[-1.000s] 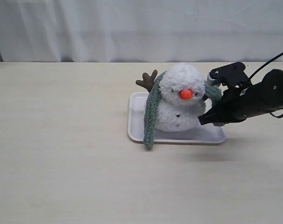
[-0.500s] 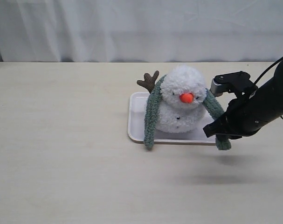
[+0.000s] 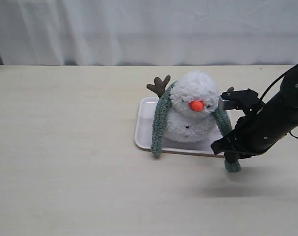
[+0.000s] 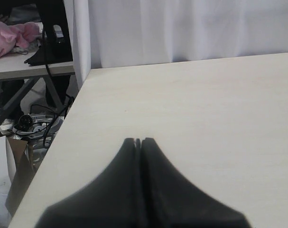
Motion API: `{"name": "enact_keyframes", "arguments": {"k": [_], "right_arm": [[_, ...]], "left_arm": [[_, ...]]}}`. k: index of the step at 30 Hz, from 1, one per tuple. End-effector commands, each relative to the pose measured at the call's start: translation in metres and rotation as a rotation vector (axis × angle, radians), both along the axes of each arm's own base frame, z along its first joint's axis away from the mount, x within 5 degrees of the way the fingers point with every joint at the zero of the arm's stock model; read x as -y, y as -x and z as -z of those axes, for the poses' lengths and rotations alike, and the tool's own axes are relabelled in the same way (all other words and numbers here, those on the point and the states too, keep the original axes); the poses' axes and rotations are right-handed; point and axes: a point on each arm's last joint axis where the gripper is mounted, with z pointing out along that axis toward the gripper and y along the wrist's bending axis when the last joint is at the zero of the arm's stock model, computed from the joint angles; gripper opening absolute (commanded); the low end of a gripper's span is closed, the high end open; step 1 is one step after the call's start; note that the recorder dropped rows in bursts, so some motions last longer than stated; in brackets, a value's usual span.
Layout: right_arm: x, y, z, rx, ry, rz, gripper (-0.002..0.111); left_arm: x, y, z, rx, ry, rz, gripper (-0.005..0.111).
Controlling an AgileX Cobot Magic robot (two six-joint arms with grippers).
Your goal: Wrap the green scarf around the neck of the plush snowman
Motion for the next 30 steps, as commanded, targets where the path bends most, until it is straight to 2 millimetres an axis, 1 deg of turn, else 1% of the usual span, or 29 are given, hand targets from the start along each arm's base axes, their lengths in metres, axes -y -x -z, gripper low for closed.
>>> {"name": "enact_keyframes", "arguments": {"k": [1,5,11,14,18,21,24,26,30], "right_arm": [[0.0,0.002,-0.006,0.014,-0.004,-0.014,0.004],[-0.004,0.003,-0.008,0.005,-0.054,-0.008,0.004],[-0.023,0.008,-0.015,-0.014,-0.26,-0.103,0.004],[-0.028,0.007,-0.017,-0.003,-0.319,-0.116,0.004],[-0.029,0.0,-0.009,0.025,-0.33,-0.07,0.004],[-0.028,-0.007,0.003,0.024,-0.327,-0.022,0.004],[-0.031,-0.009,0.014,0.008,-0.347,-0.036,0.004],[-0.033,-0.01,0.019,0.01,-0.368,-0.046,0.008],[-0.035,-0.013,0.023,0.02,-0.396,-0.04,0.024]], "left_arm": [[0.0,0.0,0.0,0.008,0.004,0.003,0.0],[0.0,0.0,0.0,0.008,0.004,0.003,0.0],[0.0,0.0,0.0,0.008,0.004,0.003,0.0],[0.0,0.0,0.0,0.008,0.004,0.003,0.0],[0.0,0.0,0.0,0.008,0.004,0.003,0.0],[0.0,0.0,0.0,0.008,0.004,0.003,0.0],[0.0,0.0,0.0,0.008,0.004,0.003,0.0],[0.0,0.0,0.0,0.008,0.004,0.003,0.0],[0.0,0.0,0.0,0.008,0.004,0.003,0.0]]}}
